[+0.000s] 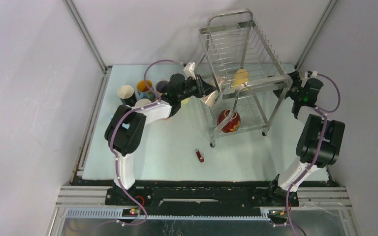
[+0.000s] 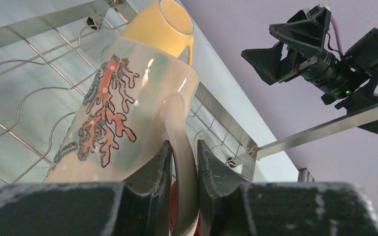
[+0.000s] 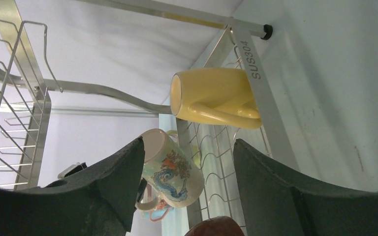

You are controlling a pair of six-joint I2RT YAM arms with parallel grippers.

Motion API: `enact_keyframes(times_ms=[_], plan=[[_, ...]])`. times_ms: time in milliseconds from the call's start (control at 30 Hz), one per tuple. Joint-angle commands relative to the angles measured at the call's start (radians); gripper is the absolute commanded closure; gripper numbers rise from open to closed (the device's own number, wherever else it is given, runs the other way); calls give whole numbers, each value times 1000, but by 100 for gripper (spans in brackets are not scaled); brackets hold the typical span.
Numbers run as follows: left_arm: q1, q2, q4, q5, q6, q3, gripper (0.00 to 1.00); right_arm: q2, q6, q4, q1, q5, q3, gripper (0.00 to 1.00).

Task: Unload the cups from the dish rack
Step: Unload the cup from the dish rack.

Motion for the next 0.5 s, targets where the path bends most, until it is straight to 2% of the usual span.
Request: enact_keyframes(times_ms=[0, 467], plan=[[11, -106, 85, -16, -101, 133, 100, -52, -7, -10, -12, 30, -7, 26], [52, -102, -22, -29, -329, 219, 100, -143, -32, -110, -45, 126, -48, 26]])
